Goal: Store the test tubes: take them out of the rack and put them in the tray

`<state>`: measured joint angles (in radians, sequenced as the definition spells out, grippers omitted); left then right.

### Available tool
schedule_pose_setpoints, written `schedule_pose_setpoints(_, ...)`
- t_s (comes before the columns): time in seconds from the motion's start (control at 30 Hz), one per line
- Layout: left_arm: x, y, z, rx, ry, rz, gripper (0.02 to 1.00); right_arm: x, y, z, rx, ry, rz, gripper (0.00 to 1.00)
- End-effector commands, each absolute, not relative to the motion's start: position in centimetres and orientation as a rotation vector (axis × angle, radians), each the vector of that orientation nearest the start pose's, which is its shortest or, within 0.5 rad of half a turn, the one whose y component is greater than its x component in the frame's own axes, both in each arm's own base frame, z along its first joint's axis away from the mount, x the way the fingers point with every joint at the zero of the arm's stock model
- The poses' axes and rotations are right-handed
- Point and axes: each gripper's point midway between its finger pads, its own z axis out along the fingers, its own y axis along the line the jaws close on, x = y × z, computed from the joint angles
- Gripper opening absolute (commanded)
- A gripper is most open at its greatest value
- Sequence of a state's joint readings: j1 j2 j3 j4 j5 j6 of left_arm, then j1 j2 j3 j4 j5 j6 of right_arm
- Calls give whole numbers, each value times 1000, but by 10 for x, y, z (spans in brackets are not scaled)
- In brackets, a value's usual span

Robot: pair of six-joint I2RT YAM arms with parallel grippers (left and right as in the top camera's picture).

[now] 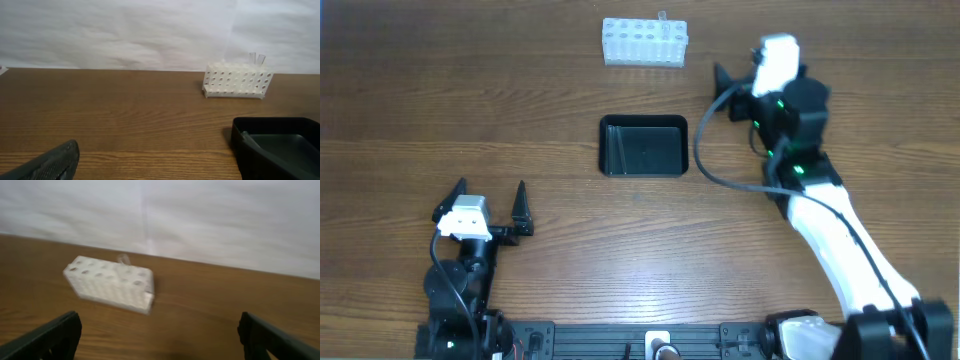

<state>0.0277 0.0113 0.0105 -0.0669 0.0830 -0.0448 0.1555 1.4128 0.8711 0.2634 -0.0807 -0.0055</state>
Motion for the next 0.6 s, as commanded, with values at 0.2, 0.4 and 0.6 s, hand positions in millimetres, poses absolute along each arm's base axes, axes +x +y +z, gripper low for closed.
schedule_pose_setpoints(0.2, 246, -9, 159, 25, 1637, -80, 1000, 500, 155, 213, -220, 1896, 110, 993)
schedule_pose_setpoints(0.4, 246, -9, 159, 25, 1637, -80, 1000, 528, 179, 196, -121, 1983, 95, 991)
schedule_pose_setpoints(0.6, 246, -9, 159, 25, 1637, -80, 1000, 556, 191, 179, -15, 2030, 93, 993)
